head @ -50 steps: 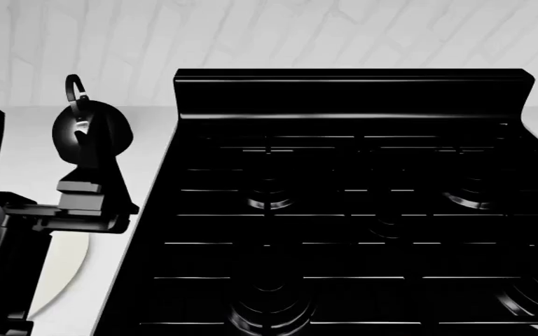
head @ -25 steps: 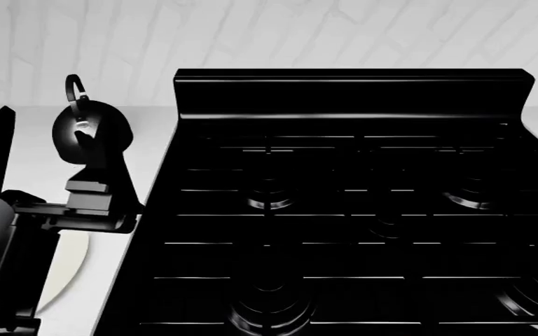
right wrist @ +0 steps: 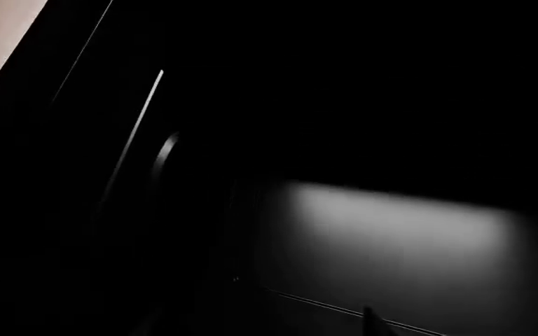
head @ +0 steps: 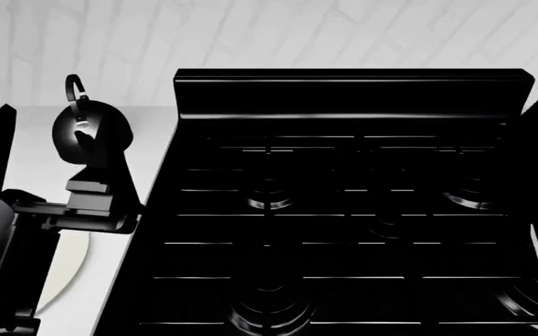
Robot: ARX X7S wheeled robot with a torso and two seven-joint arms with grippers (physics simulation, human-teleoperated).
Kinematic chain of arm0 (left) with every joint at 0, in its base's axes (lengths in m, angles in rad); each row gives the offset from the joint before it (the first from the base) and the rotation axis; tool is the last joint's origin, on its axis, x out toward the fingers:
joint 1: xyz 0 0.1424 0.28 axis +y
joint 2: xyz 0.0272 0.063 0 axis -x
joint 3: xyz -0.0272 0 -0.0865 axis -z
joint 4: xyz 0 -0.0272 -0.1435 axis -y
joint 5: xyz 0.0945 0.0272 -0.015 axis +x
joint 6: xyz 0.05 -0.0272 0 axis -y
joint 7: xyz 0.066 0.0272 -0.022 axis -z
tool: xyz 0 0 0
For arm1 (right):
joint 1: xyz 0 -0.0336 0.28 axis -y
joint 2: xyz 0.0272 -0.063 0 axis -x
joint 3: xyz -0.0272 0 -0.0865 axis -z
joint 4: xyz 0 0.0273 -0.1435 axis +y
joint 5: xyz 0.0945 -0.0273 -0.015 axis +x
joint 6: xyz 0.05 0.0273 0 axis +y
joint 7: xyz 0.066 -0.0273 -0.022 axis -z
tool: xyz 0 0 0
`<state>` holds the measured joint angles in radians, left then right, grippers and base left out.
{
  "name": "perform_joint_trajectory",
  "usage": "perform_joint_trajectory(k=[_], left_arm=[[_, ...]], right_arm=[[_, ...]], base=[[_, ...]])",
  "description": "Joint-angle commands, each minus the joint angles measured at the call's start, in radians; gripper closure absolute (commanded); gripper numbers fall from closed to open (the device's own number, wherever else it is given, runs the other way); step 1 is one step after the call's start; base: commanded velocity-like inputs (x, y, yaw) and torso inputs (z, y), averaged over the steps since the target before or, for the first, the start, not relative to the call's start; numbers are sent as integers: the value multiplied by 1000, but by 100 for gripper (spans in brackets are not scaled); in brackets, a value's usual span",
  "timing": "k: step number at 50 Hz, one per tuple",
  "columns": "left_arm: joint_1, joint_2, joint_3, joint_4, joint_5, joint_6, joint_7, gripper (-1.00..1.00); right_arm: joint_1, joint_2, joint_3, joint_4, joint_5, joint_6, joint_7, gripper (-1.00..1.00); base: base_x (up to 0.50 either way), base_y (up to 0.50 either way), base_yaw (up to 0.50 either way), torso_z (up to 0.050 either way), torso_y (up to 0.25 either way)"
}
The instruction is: Pick the fish from the counter and place it in the microwave.
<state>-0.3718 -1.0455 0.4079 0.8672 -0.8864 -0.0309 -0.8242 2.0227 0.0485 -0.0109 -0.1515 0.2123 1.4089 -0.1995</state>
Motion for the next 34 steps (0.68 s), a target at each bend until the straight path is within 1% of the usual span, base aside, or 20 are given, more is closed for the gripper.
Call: perform_joint_trajectory(k=[1,3,6,8,11,21,29,34], left_arm=[[23,-8,-5,-2,9,18,4,-100],[38,-15,-11,-2,13,30,2,-100],[46,-19,-15,-1,14,36,0,-100],[46,-18,-15,-1,14,36,1,-100],[44,-15,-12,-4,15,35,4,-100],[48,-16,-16,-11,16,39,5,-100],[57,-18,-19,-12,18,48,6,-100],[67,-20,-21,-13,23,55,7,-100]], right_arm=[[-75,125,110,-317,809,160,640,-100],[-83,153,131,-341,1099,159,830,-100],[-96,180,146,-366,1375,141,1068,-100],[-111,205,133,-390,1505,107,1182,-100],[-139,244,111,-440,1639,45,1299,-100],[-177,347,52,-636,1898,-152,1543,-100],[-169,391,1,-766,2011,-288,1682,-100],[-203,420,5,-846,2038,-348,1731,-100]], base=[[0,0,0,0,0],[0,0,0,0,0],[0,0,0,0,0],[0,0,0,0,0],[0,0,0,0,0],[0,0,0,0,0],[0,0,0,0,0],[0,0,0,0,0]])
